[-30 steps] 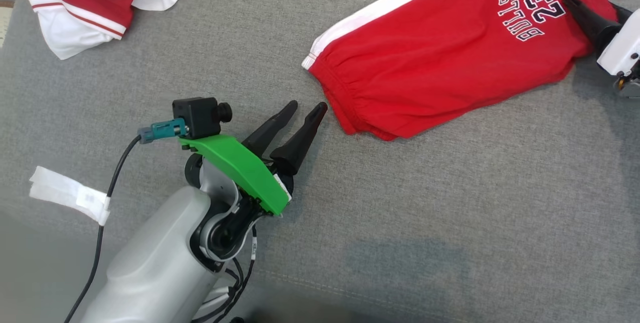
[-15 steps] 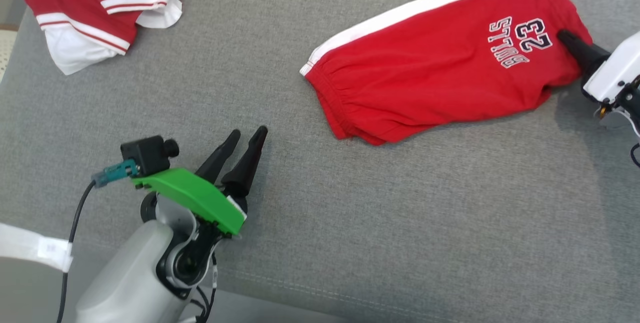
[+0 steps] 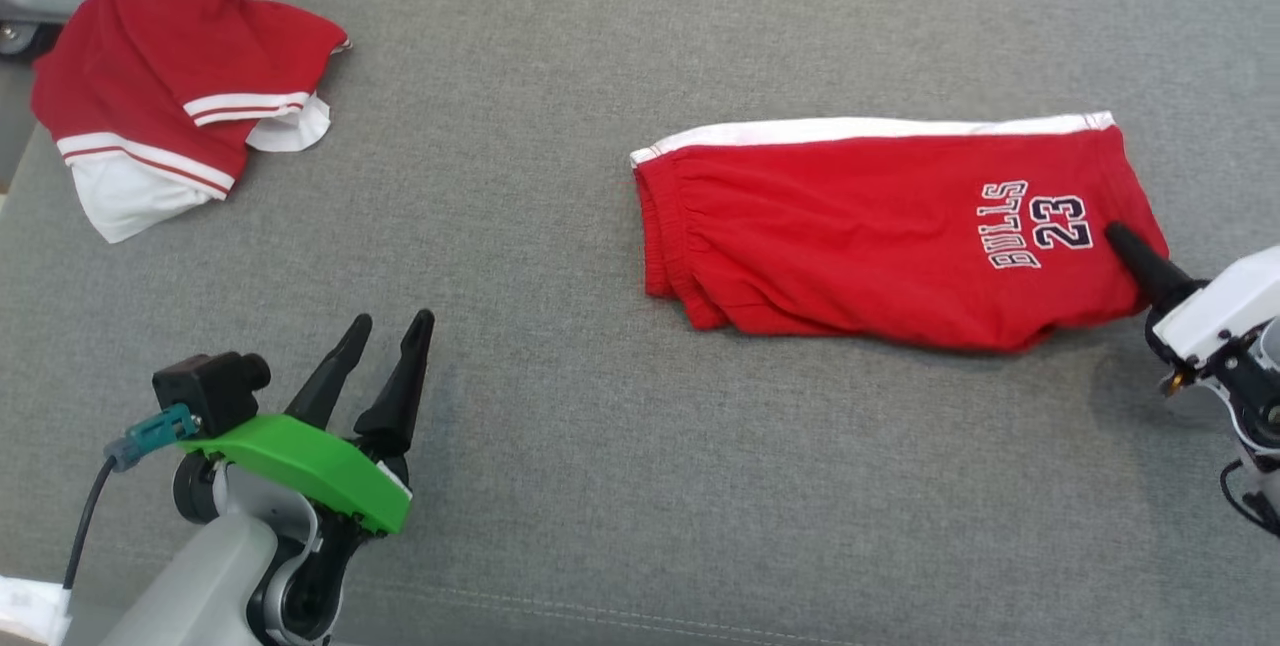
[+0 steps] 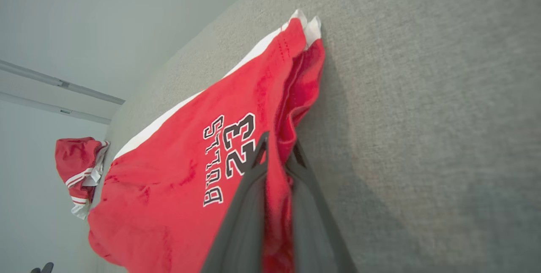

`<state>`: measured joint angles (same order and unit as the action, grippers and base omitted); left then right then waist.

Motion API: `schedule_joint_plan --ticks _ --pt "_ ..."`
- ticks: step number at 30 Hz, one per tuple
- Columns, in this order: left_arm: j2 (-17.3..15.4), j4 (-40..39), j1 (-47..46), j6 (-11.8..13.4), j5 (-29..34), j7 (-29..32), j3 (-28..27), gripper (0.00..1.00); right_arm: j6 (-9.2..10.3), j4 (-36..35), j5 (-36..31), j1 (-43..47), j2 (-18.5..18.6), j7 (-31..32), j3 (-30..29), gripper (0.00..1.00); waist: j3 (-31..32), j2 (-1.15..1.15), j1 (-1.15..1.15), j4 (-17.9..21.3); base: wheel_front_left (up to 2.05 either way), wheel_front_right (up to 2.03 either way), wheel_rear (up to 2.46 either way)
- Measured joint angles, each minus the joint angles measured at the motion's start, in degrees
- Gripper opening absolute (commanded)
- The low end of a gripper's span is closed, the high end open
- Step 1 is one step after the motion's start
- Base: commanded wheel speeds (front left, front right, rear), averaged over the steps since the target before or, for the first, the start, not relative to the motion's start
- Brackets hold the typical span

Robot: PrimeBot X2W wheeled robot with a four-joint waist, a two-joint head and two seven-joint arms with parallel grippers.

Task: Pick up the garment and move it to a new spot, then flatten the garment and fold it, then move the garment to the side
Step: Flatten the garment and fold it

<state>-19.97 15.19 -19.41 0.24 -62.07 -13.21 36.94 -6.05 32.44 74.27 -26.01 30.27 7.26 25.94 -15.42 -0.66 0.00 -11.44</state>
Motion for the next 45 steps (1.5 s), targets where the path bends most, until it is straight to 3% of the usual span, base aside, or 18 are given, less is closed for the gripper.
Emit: schedule_joint_plan --ticks 9,16,24,32,35,36,37,38,39,40,45 --pt "-1.26 -1.25 5.21 1.85 2.97 -0.55 -0.6 1.0 0.0 0.82 3.48 9.43 -0.54 -4.8 -3.72 0.0 4.52 0.0 0.0 3.91 0.0 0.0 0.0" --pt "-0.7 -2.87 6.63 2.33 4.07 -0.71 0.15 1.0 -0.19 -2.41 1.35 10.82 3.37 -8.82 -5.1 0.0 6.18 0.0 0.0 5.38 0.0 0.0 0.0" --pt "0.98 -4.43 6.63 2.32 6.93 -1.03 1.49 1.0 -0.48 -13.95 -9.35 2.55 3.71 -4.88 5.52 0.0 6.69 0.0 0.0 3.83 0.0 0.0 0.0" --pt "1.89 -5.09 6.49 2.21 7.84 -1.03 2.37 1.0 -0.38 -16.71 -12.51 -1.88 -1.91 1.43 13.01 0.0 6.04 0.0 0.0 1.6 0.0 0.0 0.0" --pt "2.68 -5.09 6.37 2.21 7.9 -1.03 2.38 1.0 0.67 -15.88 -12.73 -2.07 -3.8 3.11 14.45 0.0 5.55 0.0 0.0 0.44 0.0 0.0 0.0" --pt "2.63 -5.04 6.32 2.21 7.9 -1.03 2.25 1.0 0.81 -15.45 -13.23 -2.18 -4.06 3.93 15.29 0.11 5.35 0.0 0.0 0.07 0.0 0.0 0.0" --pt "2.56 -5.0 6.26 2.21 7.9 -1.03 2.1 1.0 1.49 -14.89 -13.62 -2.31 -4.63 4.3 15.62 0.36 5.12 0.0 0.0 -0.24 0.0 0.0 0.0" --pt "2.55 -4.97 6.21 2.21 7.9 -1.03 1.89 1.0 1.96 -14.3 -13.83 -2.57 -5.31 4.46 15.79 0.36 4.82 0.0 0.0 -0.5 0.0 0.0 0.0" --pt "2.55 -4.97 6.16 2.21 7.9 -1.03 1.74 1.0 2.12 -13.93 -14.07 -3.02 -5.77 4.71 16.22 0.76 4.53 0.0 0.0 -0.72 0.0 0.0 0.0" --pt "2.55 -4.9 6.15 2.22 7.9 -1.03 1.52 1.0 2.12 -13.72 -14.44 -3.49 -6.22 5.13 16.71 1.0 4.24 0.0 0.0 -0.89 0.0 0.0 0.0" --pt "1.99 -4.58 6.17 2.3 7.9 -1.03 0.2 1.0 1.87 -13.7 -15.88 -5.36 -8.29 5.97 18.73 1.0 3.31 0.0 0.0 -0.76 0.0 0.0 0.0"
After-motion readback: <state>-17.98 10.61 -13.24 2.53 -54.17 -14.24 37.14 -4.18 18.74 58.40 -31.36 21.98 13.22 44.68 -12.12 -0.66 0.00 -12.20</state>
